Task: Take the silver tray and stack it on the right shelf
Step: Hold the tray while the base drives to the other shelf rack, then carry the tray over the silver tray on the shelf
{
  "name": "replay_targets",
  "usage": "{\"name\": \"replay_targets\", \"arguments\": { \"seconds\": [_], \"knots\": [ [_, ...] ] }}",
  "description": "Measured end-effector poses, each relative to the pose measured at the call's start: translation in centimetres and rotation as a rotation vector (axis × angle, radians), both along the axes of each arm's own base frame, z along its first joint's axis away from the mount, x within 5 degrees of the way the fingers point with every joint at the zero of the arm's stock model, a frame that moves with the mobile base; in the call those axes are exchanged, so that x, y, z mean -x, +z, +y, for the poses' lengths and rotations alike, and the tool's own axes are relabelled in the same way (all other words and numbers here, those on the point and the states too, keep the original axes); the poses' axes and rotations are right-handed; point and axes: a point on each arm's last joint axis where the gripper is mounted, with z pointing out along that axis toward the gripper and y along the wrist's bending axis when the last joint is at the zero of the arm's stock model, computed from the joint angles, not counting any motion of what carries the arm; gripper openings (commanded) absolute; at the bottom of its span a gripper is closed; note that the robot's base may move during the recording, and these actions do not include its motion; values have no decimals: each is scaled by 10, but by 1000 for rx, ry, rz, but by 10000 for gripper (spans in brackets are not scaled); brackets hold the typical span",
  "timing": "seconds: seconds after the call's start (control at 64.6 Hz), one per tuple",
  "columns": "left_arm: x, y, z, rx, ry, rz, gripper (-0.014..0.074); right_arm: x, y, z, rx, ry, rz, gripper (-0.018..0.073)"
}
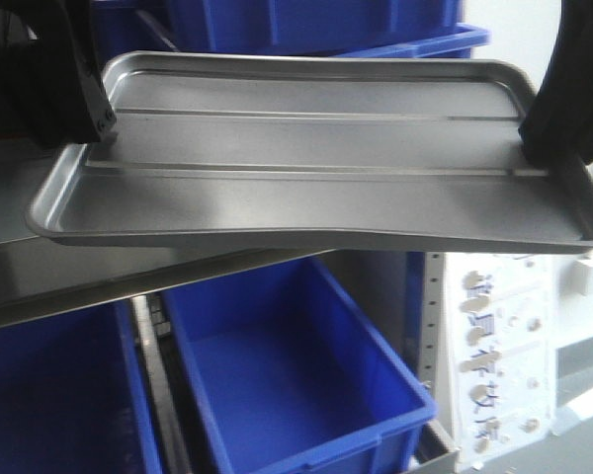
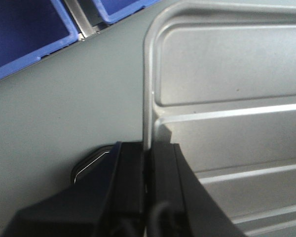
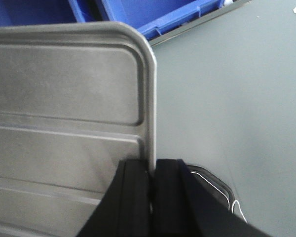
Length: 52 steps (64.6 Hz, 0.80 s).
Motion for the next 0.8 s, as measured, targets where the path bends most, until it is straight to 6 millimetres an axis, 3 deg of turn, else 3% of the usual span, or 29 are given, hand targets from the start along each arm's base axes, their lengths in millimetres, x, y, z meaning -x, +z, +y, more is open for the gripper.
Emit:
{"name": "replay_targets", "arguments": {
  "seconds": [0.804],
  "knots": [
    [0,0,0,-1,0,-1,-94,0,0,0,0,0,0,57]
  ]
}}
